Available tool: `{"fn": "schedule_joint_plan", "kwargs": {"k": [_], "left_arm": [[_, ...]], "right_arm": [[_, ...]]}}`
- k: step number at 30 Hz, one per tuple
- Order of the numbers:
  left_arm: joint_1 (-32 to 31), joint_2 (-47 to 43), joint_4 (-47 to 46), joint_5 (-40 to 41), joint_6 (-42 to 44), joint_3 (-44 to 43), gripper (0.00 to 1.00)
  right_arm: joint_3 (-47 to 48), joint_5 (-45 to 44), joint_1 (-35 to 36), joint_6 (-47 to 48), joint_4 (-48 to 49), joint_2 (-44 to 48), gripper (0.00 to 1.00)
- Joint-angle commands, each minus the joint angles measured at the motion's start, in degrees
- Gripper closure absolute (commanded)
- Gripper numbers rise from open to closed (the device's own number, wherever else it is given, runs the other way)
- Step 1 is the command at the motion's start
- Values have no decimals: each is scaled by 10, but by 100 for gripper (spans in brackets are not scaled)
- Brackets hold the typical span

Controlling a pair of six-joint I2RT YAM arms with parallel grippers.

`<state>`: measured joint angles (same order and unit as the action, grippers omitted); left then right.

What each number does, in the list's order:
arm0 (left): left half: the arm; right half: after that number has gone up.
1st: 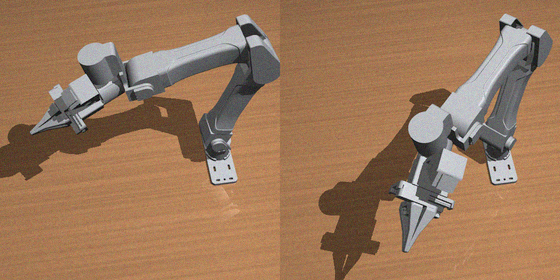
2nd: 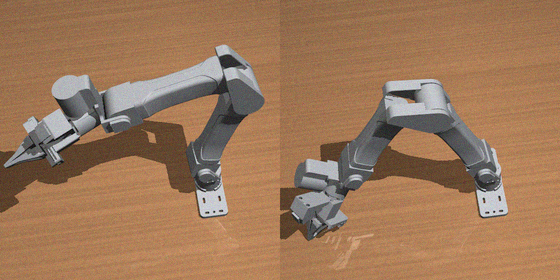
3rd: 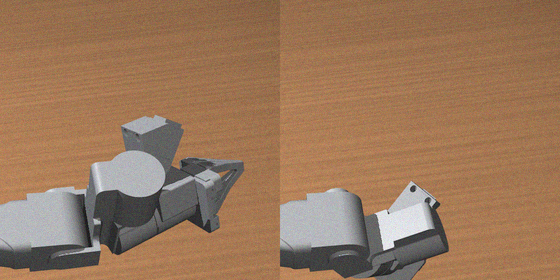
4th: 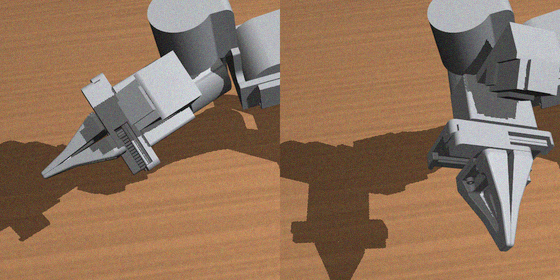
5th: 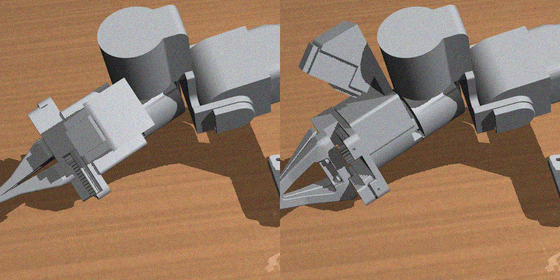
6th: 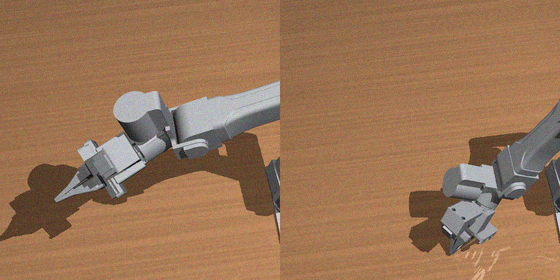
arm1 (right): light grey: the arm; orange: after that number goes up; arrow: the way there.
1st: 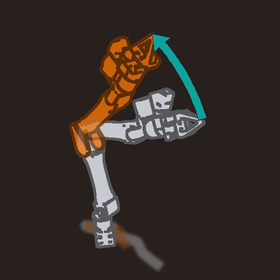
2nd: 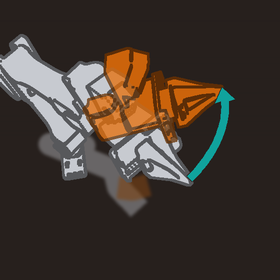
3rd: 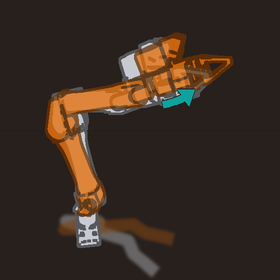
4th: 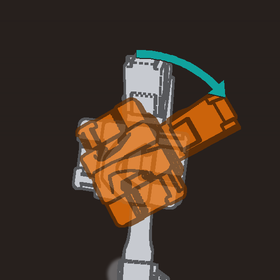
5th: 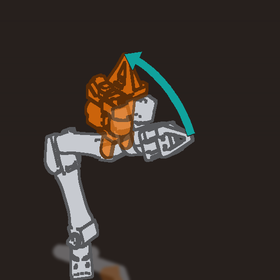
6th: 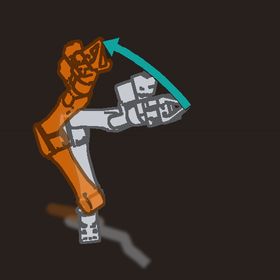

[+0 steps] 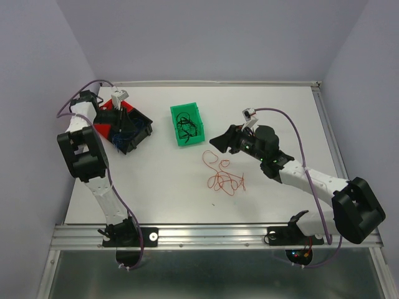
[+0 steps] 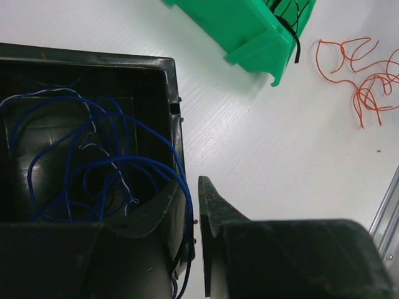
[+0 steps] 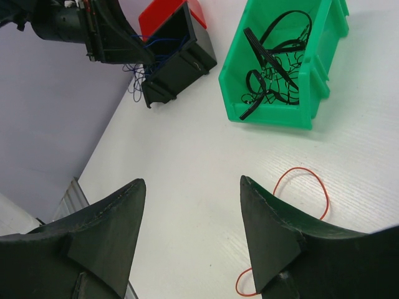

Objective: Untangle the cables

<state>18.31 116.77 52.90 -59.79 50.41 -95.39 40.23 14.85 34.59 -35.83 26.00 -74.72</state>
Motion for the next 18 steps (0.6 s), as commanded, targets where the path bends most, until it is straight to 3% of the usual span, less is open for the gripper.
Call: {"fn": "schedule_joint_plan", "kwargs": {"k": [1, 11, 18], "left_arm": [[4, -56, -54, 37, -57, -8, 74], [-13, -102, -244, 189, -127, 71, 71], [-44, -86, -329, 243, -137, 114, 78]], "right_arm": [[4, 4, 5, -2, 18, 2, 33], [4, 6, 5, -2, 18, 4, 33], [4, 6, 5, -3, 19, -1, 33]]}}
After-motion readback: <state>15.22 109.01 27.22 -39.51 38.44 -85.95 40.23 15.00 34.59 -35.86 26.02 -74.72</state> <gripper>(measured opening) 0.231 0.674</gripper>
